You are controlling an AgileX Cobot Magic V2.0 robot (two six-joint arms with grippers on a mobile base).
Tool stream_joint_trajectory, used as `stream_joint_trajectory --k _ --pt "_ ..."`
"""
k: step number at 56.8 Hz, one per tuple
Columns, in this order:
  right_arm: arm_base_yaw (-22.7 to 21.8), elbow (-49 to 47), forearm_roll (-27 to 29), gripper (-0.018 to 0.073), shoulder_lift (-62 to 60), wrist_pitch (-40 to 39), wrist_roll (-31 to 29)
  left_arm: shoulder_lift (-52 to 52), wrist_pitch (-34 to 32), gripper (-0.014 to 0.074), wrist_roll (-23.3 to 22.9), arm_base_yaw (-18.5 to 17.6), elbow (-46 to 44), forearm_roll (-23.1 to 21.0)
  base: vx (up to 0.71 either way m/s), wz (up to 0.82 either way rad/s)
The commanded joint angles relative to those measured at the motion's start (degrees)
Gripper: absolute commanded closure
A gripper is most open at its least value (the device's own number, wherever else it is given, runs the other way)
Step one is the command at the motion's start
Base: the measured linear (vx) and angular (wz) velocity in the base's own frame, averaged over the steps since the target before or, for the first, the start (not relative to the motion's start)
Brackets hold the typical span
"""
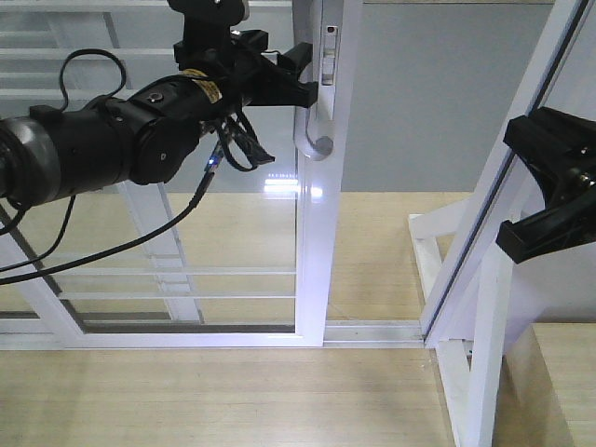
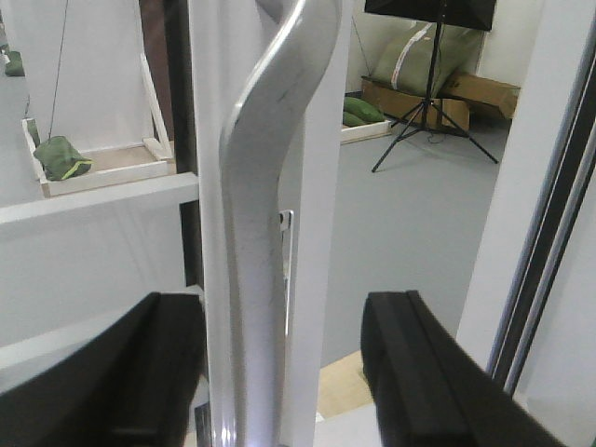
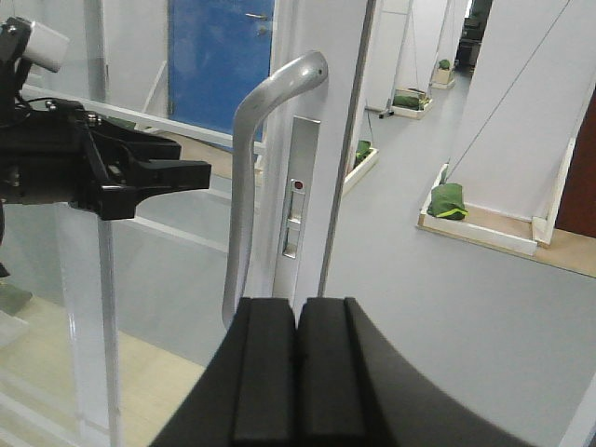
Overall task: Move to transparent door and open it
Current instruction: 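Close the left gripper around the silver bar handle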
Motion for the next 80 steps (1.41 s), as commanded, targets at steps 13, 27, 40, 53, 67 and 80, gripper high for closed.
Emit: stream_joint_trajectory --k 13,27,40,53,67,80 --pt "-0.3 -1.8 -0.1 0.0564 -0.2 -4.8 -0.3 1.9 -0.4 0.0093 -0.3 -0.1 -9.0 -0.8 0.0 0.0" --pt "-0.3 -1.8 -0.1 0.0564 -0.2 -4.8 -0.3 5.9 2.7 0.0093 -0.3 -0.1 -15.3 -0.8 0.0 0.0" --pt "-0.3 -1.8 -0.1 0.0564 -0.2 -3.4 -0.3 8.9 5.3 0.0093 -0.3 0.6 -20.2 -0.9 0.0 0.0" --pt "-0.3 -1.8 -0.4 0.0564 -0.2 -2.7 -0.5 9.6 6.5 0.0124 0.3 1.3 -21.7 -0.7 0.0 0.0" --pt "-0.3 -1.8 -0.4 0.0564 -0.2 -2.7 -0.5 9.4 8.6 0.0495 2.8 1.3 -21.7 -0.8 0.0 0.0" --pt "-0.3 -1.8 -0.4 0.0564 -0.2 -2.7 -0.5 8.5 10.9 0.0603 3.0 1.6 -21.7 -0.8 0.0 0.0"
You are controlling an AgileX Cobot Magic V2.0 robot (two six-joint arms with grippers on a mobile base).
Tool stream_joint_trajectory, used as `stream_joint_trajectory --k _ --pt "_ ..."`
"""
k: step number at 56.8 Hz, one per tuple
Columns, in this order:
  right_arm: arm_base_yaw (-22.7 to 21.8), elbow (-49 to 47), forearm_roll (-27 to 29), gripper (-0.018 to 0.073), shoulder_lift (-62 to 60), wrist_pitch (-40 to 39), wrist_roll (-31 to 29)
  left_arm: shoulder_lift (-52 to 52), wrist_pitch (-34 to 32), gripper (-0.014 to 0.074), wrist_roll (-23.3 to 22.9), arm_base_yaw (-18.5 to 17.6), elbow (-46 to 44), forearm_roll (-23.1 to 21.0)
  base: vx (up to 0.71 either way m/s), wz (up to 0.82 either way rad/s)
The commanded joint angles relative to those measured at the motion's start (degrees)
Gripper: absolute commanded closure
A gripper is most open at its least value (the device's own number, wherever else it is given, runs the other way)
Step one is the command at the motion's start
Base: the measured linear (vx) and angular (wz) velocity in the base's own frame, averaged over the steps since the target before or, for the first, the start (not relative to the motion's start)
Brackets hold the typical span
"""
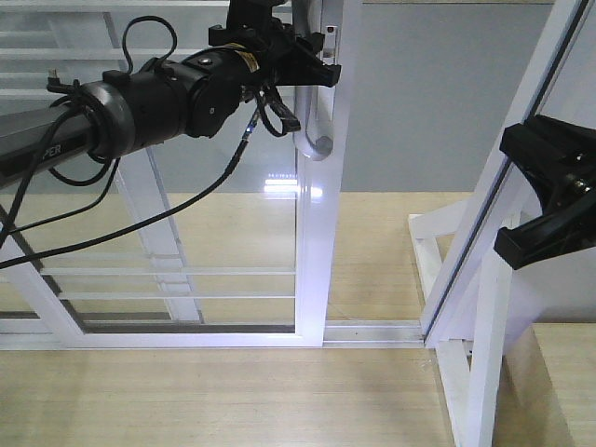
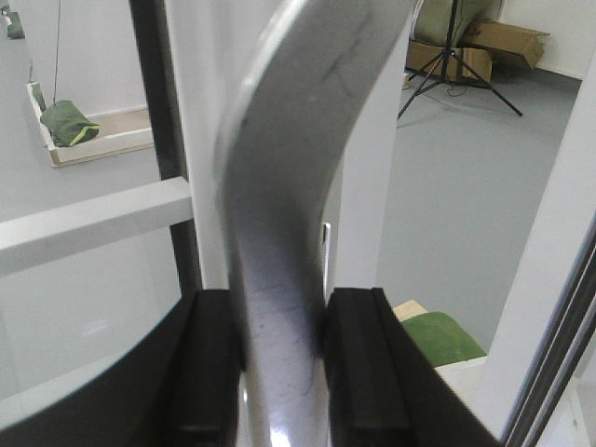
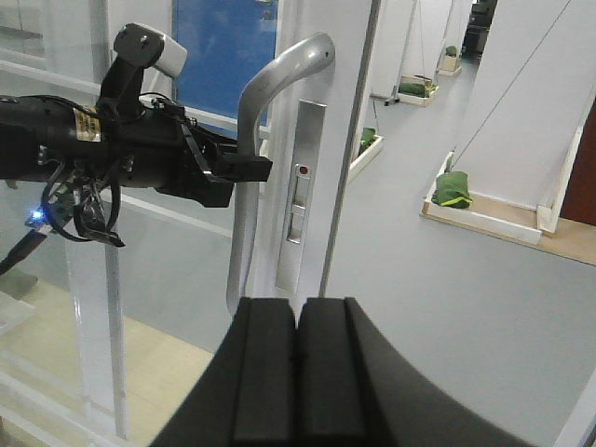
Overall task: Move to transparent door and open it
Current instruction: 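Pull the handle with the left gripper, sliding the door open sideways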
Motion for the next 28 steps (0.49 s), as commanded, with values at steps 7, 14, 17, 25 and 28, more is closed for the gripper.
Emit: stream_joint_trajectory --k 7,14,17,25,28 --pt "-0.3 -1.8 -0.4 0.0564 -0.2 -4.4 -0.4 -5.4 -0.1 0.06 0.3 1.9 -2.0 -0.5 0.0 0.0" --pt "-0.3 -1.8 -0.4 0.0564 -0.2 -4.4 -0.4 -6.3 0.9 0.0599 0.1 4.0 -2.0 -2.5 0.0 0.0" --pt "-0.3 -1.8 -0.4 0.0564 -0.2 -4.4 -0.4 -6.5 1.2 0.0599 0.1 5.0 -2.0 -3.9 0.0 0.0" --pt "-0.3 -1.8 -0.4 0.0564 -0.2 -4.4 -0.4 -7.2 1.5 0.0597 1.0 6.9 -2.0 -4.4 0.0 0.0" --pt "-0.3 -1.8 -0.4 0.0564 -0.2 -4.4 -0.4 -7.3 1.6 0.0596 0.9 7.3 -2.0 -4.4 0.0 0.0"
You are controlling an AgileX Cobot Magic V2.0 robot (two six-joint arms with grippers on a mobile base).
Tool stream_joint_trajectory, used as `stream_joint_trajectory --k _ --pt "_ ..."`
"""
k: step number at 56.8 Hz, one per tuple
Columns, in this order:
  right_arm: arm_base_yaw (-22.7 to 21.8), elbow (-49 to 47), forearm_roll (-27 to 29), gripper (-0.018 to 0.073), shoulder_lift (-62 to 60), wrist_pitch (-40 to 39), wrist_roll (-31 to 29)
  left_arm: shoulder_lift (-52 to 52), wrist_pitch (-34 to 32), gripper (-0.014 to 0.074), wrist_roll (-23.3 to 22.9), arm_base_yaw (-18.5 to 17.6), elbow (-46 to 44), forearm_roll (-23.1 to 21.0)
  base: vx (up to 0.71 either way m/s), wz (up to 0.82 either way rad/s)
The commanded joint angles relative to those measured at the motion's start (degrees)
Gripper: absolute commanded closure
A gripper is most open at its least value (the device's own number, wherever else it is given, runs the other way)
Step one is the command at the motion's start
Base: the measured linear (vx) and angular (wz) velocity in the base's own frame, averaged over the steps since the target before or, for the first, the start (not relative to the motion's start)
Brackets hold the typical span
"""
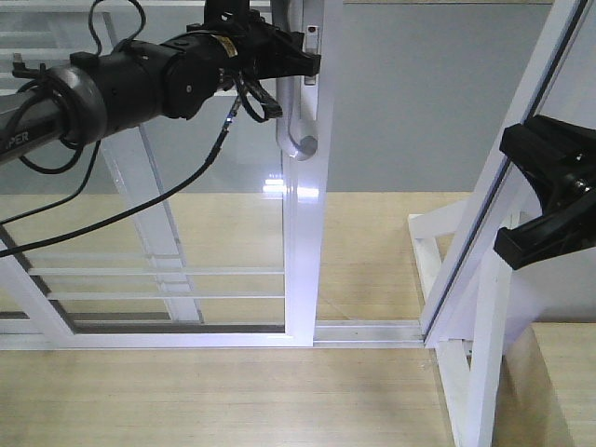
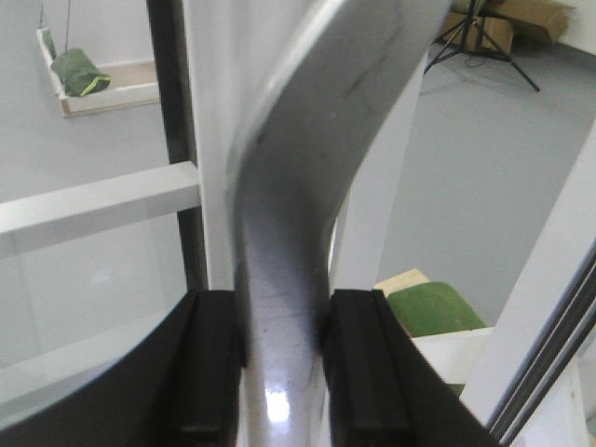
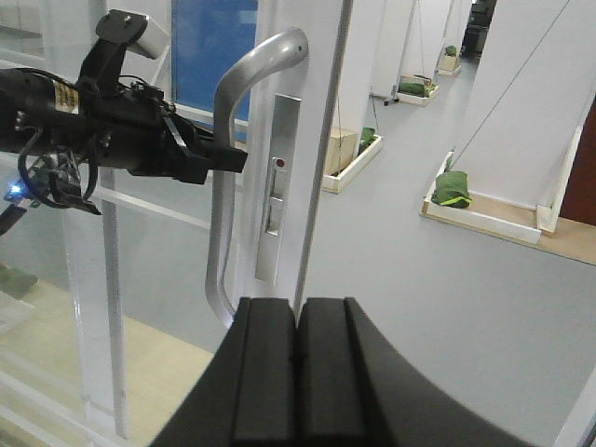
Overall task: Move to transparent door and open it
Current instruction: 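Pull the handle with the left gripper, sliding the door open sideways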
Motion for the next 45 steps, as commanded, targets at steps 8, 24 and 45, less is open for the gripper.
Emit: stream_joint_trajectory --k 8,24,45 --pt "-0.3 -1.8 -0.4 0.0564 -0.2 -4.4 -0.4 -4.5 -6.5 0.0596 0.4 5.0 -1.8 -1.1 0.0 0.0" --pt "-0.3 -1.8 -0.4 0.0564 -0.2 -4.3 -0.4 -4.6 -6.5 0.0596 0.4 8.2 -1.8 -1.1 0.0 0.01" --pt "-0.3 -1.8 -0.4 0.0564 -0.2 -4.5 -0.6 -6.9 -6.0 0.0596 3.1 13.1 -1.8 -1.0 0.0 0.0"
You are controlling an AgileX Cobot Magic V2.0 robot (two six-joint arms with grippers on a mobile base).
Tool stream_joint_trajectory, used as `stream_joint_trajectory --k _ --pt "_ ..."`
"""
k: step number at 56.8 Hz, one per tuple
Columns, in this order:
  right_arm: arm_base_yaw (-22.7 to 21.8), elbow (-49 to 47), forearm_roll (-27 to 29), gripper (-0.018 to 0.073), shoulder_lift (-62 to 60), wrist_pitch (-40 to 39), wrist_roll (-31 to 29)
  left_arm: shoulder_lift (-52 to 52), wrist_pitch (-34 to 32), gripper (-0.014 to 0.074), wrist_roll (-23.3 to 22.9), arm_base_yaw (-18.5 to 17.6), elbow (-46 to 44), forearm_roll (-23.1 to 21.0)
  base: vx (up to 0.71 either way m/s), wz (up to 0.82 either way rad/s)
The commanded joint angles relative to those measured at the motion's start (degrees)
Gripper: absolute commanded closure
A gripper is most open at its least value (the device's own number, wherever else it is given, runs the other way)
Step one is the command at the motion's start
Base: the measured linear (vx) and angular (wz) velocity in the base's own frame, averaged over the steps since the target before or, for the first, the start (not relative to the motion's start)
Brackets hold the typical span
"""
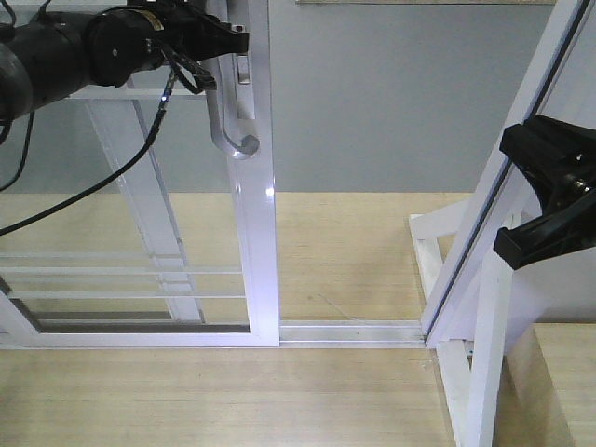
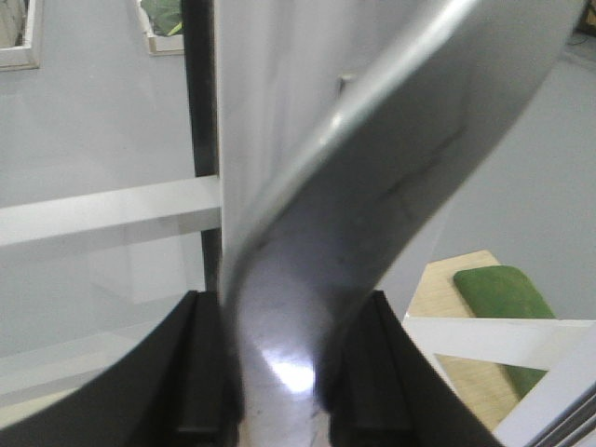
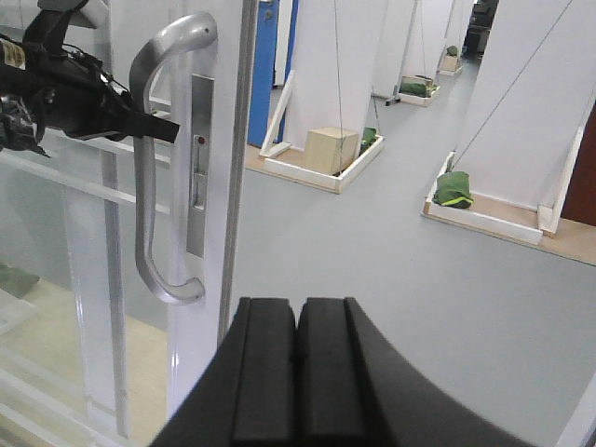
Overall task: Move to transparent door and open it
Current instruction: 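Pull the handle with the left gripper, sliding the door open sideways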
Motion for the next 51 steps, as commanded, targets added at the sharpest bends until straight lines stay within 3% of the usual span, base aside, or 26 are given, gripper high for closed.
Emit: stream_joint_trajectory --k 1,31,51 --pt "-0.3 -1.8 -0.4 0.0564 -0.2 -4.5 -0.6 -3.7 -13.4 0.0596 2.2 4.5 -2.7 1.0 0.0 0.0" --pt "-0.3 -1.8 -0.4 0.0564 -0.2 -5.2 -1.0 -4.4 -11.3 0.0596 2.5 10.9 -2.7 0.9 0.0 0.0" --pt "-0.3 -1.8 -0.4 0.0564 -0.2 -5.2 -1.8 -6.2 -8.9 0.0596 3.0 11.6 -1.9 0.9 0.0 0.0"
